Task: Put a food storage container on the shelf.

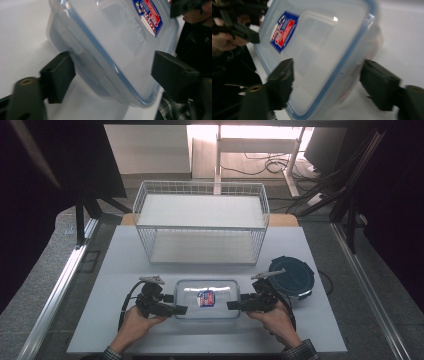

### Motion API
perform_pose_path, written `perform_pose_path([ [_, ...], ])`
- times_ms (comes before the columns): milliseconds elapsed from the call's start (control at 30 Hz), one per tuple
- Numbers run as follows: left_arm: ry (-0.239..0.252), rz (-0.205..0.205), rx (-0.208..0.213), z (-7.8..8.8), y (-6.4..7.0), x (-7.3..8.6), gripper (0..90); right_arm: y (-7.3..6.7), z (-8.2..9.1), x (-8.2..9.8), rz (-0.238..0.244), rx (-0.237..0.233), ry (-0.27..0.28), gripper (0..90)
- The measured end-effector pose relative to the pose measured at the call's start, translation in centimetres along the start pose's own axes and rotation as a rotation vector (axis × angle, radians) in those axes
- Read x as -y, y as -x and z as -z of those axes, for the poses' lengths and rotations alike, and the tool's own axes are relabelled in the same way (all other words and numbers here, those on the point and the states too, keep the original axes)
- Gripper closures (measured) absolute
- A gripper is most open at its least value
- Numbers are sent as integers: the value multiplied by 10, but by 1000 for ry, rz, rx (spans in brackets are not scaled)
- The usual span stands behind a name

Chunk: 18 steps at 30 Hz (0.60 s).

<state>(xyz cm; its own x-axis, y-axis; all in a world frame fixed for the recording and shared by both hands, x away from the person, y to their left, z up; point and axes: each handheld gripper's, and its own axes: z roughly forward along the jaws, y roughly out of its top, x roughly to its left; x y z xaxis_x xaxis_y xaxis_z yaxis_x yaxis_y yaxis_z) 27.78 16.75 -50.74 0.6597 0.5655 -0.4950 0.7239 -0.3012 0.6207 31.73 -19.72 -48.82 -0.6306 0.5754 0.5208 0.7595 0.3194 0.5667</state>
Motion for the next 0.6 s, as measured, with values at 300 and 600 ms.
perform_pose_path([
  [300, 102, 82, 63, 11, -6, 8, 456, -4, 17, 11, -6, -27, 46, 506],
  [600, 129, 109, 69, 16, -8, 5, 521, -14, 18, 10, 21, 32, 90, 526],
])
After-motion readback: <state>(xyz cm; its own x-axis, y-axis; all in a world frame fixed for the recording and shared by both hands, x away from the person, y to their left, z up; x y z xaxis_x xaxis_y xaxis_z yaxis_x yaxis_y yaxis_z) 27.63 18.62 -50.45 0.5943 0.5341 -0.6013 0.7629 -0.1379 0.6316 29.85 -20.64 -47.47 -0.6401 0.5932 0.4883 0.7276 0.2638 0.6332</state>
